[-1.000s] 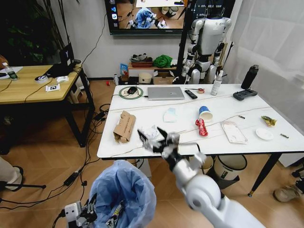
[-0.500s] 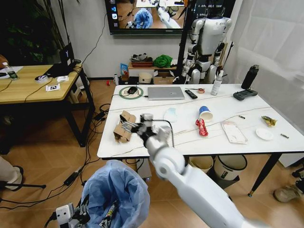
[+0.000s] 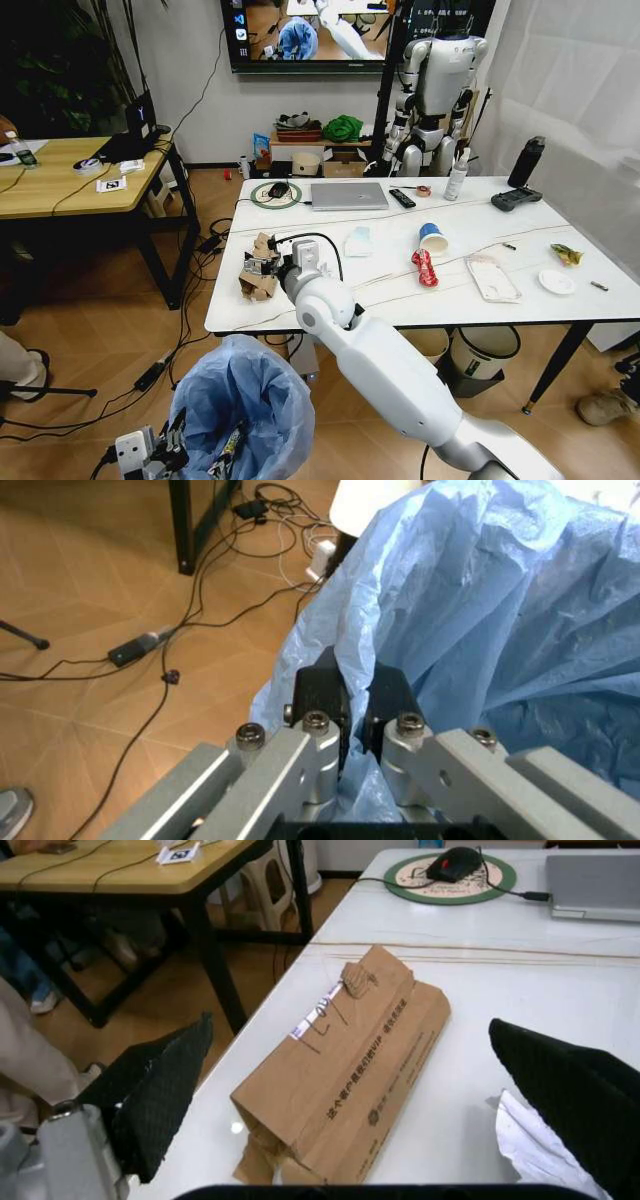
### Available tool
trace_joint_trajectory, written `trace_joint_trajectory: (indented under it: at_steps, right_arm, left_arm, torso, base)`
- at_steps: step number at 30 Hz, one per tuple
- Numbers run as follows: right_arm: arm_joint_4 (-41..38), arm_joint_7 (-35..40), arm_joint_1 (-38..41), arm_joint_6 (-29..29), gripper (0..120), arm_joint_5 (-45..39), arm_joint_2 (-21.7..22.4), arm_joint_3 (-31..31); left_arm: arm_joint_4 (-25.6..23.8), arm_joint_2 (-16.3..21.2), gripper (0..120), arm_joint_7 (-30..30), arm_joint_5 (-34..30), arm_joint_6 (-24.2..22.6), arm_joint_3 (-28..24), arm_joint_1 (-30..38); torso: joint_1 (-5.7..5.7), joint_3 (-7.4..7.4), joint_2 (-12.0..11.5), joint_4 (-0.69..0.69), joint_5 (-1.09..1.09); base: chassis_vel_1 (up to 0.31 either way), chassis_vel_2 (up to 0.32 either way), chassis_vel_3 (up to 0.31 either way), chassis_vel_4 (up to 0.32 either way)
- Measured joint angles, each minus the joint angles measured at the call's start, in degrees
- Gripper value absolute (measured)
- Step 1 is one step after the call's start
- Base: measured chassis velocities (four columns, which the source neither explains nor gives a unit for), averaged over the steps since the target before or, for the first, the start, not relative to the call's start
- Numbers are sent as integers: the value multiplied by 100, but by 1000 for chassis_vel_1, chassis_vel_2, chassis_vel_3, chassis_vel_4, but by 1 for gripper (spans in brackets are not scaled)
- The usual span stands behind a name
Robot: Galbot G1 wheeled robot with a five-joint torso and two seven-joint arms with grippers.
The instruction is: Pick up the trash bin and place the trash from the table into it.
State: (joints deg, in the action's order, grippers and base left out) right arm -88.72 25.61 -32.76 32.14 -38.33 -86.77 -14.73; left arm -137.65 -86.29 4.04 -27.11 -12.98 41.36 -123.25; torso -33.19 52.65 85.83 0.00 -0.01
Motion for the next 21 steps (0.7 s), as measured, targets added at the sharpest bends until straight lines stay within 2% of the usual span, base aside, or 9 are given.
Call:
trace_joint_trajectory:
  at_steps: [7,12,21]
  right_arm:
    - [359,-234,12,-108,100,459,-171,-37]
    - [789,-230,107,-156,100,743,-532,-143]
    - [1497,-101,280,-193,100,1164,-555,-245]
  left_arm:
    - [116,20,0,-9,-17,5,272,32]
    - [145,38,0,-20,-206,5,549,32]
    - [94,28,0,-24,-311,5,647,9]
  torso:
    - [0,0,0,-1,0]
    - [1,0,0,2,1]
    - [1,0,0,0,1]
  base:
    - [0,0,0,0]
    - [0,0,0,0]
    - [0,0,0,0]
